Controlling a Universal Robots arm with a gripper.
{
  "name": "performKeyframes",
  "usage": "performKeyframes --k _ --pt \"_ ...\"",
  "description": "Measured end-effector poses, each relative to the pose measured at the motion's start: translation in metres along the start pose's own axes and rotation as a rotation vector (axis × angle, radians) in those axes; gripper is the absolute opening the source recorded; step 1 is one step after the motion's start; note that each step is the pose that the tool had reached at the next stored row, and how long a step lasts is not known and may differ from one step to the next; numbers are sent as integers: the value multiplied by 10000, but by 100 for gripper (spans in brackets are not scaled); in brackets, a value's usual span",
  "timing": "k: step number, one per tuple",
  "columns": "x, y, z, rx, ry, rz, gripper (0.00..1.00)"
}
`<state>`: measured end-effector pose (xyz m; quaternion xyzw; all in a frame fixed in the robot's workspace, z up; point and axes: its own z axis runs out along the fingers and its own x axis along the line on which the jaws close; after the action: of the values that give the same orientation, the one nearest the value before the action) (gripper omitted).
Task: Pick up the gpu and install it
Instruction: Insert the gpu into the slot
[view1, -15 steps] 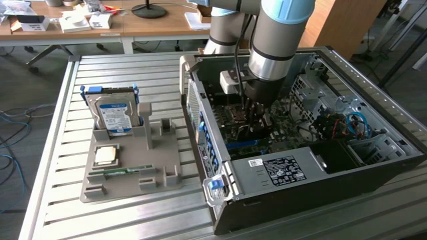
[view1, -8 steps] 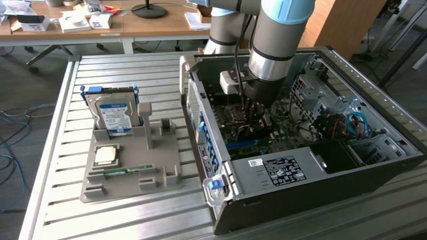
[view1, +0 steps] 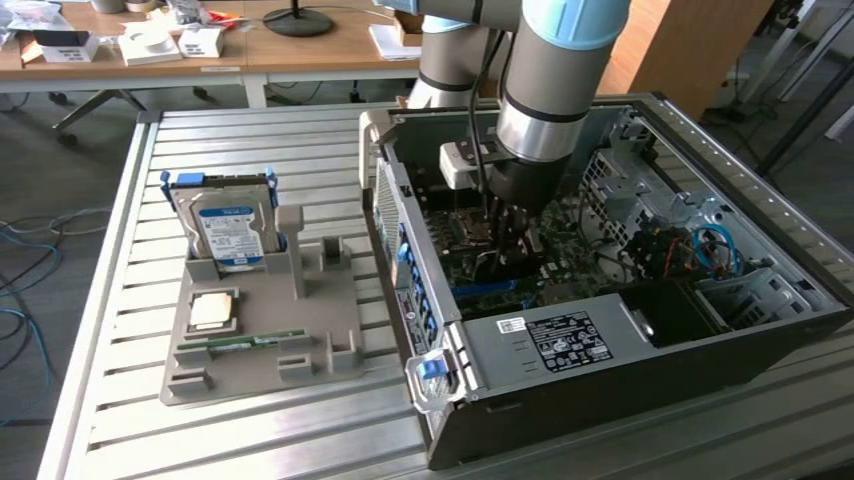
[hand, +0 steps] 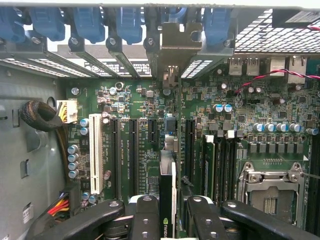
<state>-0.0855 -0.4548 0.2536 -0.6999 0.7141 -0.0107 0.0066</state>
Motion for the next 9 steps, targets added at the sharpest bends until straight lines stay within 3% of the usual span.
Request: performKeyframes --k 9 --pt "0 0 10 0 1 0 26"
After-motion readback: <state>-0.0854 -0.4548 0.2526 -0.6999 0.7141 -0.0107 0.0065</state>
